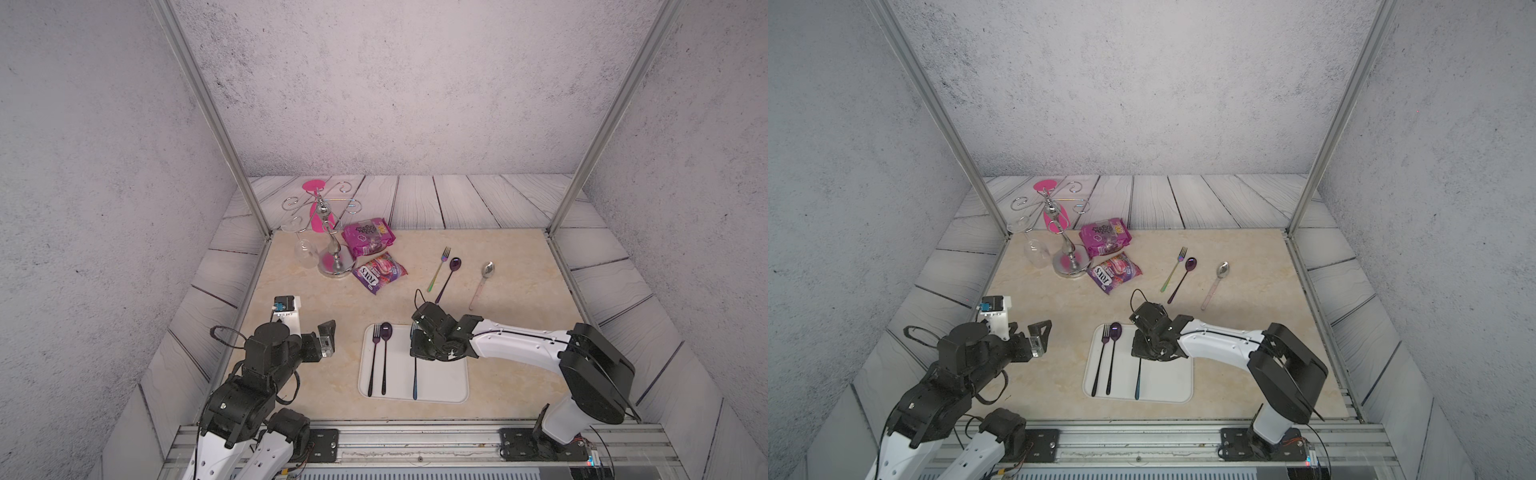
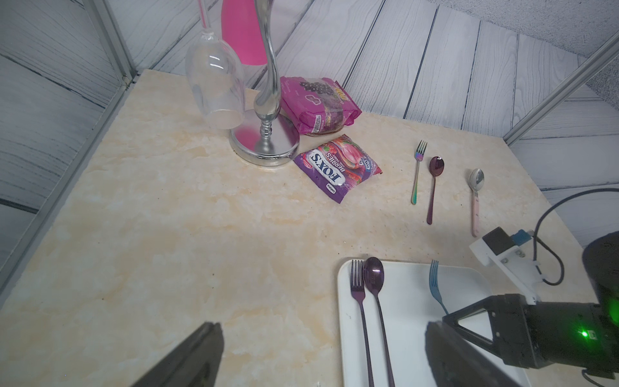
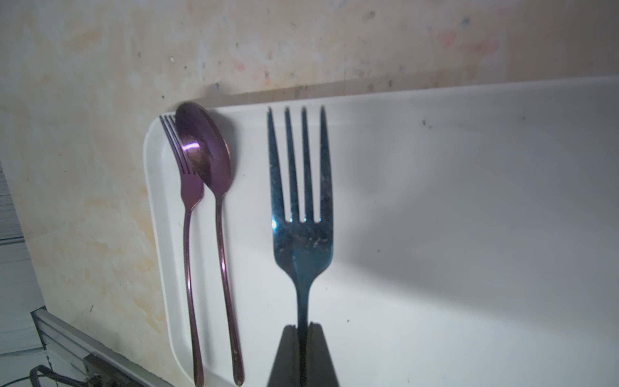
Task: Set the spoon and fork side by side
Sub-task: Place the fork on the tray.
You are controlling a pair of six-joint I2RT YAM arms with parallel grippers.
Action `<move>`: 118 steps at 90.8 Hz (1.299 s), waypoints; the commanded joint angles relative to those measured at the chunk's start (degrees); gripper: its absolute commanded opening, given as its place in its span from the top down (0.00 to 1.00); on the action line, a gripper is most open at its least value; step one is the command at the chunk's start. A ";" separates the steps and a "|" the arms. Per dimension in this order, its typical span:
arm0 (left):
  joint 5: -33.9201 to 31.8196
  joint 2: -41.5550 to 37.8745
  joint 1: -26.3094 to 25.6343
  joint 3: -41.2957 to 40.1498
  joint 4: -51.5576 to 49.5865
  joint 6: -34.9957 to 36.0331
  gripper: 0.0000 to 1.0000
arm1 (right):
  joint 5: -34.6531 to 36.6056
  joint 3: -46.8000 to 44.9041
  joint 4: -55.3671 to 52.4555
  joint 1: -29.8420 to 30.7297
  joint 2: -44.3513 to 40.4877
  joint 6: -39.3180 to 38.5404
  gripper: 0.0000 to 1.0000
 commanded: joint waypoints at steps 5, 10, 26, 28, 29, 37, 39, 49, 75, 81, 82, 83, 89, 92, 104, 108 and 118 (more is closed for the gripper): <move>0.74 -0.33 0.14 -0.31 -0.24 -0.32 0.00 | -0.34 2.11 2.54 0.12 3.34 0.97 1.00; 0.83 -0.17 0.22 -0.31 -0.15 -0.29 0.00 | 0.16 2.55 2.37 0.17 3.78 0.84 1.00; 1.07 -0.06 0.17 -0.30 0.02 -0.27 0.00 | 1.47 4.48 0.09 0.06 5.40 0.40 1.00; 1.12 -0.08 0.19 -0.30 0.05 -0.28 0.00 | 1.61 4.66 -0.05 0.02 5.59 0.40 1.00; 1.09 -0.10 0.20 -0.30 0.04 -0.28 0.00 | 1.69 4.70 -0.09 0.06 5.70 0.41 1.00; 1.14 -0.29 0.16 -0.35 -0.01 -0.33 0.00 | 1.70 4.90 -0.06 -0.03 6.62 0.95 1.00; 1.16 -0.33 0.21 -0.38 -0.04 -0.34 0.00 | 1.62 4.98 -0.07 -0.05 6.86 1.02 1.00; 1.23 -0.52 0.20 -0.39 -0.14 -0.29 0.00 | 1.46 5.23 -0.03 0.00 7.82 1.59 1.00; 1.26 -0.76 0.15 -0.49 -0.28 -0.45 0.00 | 2.20 5.38 -0.30 -0.06 9.27 1.40 1.00; 1.24 -0.80 0.15 -0.40 -0.31 -0.43 0.00 | 2.06 5.43 -0.31 -0.05 9.74 1.23 1.00; 1.20 -0.81 0.18 -0.44 -0.32 -0.44 0.00 | 2.00 5.44 -0.31 -0.06 9.79 1.18 1.00; 1.18 -0.77 0.19 -0.46 -0.32 -0.41 0.00 | 1.97 5.49 -0.31 -0.03 9.91 1.11 1.00; 1.13 -0.92 0.20 -0.47 -0.40 -0.46 0.00 | 1.93 5.76 -0.67 -0.06 10.43 0.81 1.00; 1.08 -0.93 0.20 -0.52 -0.41 -0.46 0.00 | 1.95 5.89 -0.80 -0.04 10.71 0.74 0.99; 1.09 -0.95 0.20 -0.54 -0.41 -0.46 0.00 | 2.10 5.67 -1.14 -0.08 11.03 0.93 0.94; 1.00 -0.91 0.15 -0.53 -0.45 -0.45 0.00 | 2.24 5.56 -1.34 -0.04 11.00 1.00 0.90; 1.04 -1.07 0.20 -0.50 -0.49 -0.50 0.00 | 2.38 5.36 -1.54 -0.05 10.39 1.01 0.78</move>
